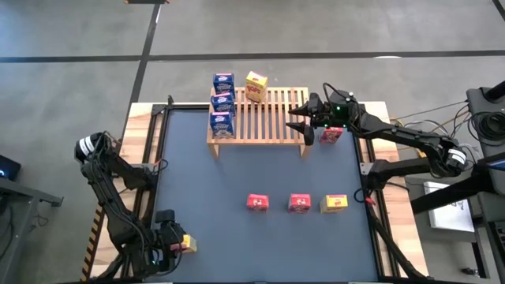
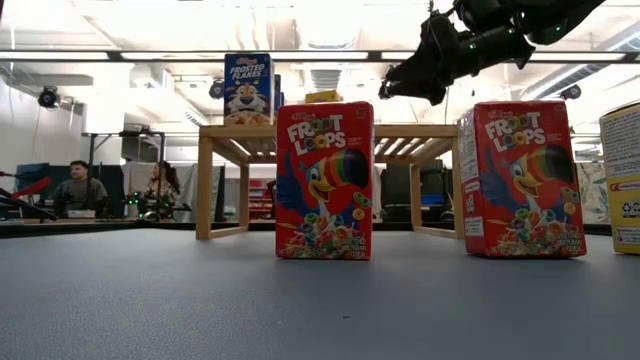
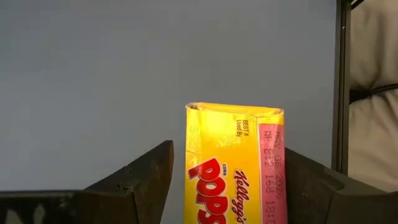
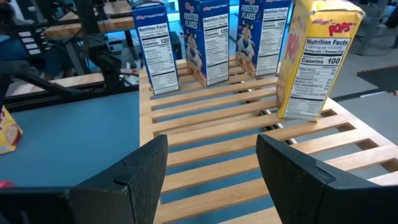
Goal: Stack cereal on shelf
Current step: Put the bottom yellow cereal box on the shelf aligned with the other yellow cereal box
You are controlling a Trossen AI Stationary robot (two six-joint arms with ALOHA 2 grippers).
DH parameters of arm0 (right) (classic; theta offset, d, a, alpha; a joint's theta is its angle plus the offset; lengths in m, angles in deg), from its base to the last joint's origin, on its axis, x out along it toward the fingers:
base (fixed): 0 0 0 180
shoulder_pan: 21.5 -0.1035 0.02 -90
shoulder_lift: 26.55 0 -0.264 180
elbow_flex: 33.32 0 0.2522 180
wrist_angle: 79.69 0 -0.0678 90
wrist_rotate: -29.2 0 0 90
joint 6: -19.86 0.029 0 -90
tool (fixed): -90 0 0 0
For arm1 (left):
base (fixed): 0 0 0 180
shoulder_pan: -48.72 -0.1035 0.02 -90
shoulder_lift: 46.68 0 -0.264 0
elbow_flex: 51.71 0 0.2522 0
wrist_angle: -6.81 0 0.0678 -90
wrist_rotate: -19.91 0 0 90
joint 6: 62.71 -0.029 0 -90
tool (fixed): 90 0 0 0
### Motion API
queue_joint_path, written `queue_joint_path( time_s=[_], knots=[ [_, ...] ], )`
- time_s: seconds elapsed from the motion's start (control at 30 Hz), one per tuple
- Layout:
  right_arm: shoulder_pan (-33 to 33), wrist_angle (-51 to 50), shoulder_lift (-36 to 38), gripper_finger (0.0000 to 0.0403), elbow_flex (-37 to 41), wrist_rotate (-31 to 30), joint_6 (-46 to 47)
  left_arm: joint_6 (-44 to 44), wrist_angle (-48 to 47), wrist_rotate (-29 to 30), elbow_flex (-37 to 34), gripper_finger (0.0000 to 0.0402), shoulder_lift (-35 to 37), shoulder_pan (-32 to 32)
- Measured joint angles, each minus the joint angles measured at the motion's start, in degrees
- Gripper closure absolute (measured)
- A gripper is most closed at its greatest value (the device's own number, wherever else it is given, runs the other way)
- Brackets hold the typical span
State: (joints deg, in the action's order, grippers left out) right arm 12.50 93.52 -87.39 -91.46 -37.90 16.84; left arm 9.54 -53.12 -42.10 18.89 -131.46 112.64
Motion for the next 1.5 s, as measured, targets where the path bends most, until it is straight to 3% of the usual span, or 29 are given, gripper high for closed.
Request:
queue_joint_path(
  time_s=[0.9, 1.23, 1.5],
  knots=[
    [0.0, 1.9, 0.0, 0.0168, 0.0, 0.0, 1.6, 0.1, -0.3, -0.1, 0.0, 0.0173, 1.0, 0.0],
    [-0.8, 1.9, 0.0, 0.0168, 0.0, -0.1, 1.6, 1.5, 0.4, -0.7, 0.0, 0.0268, 1.2, 0.0],
    [-0.8, 1.9, 0.0, 0.0168, 0.0, -0.1, 1.8, 2.2, 0.3, -0.1, 0.0, 0.0263, 1.2, 0.0]
  ],
)
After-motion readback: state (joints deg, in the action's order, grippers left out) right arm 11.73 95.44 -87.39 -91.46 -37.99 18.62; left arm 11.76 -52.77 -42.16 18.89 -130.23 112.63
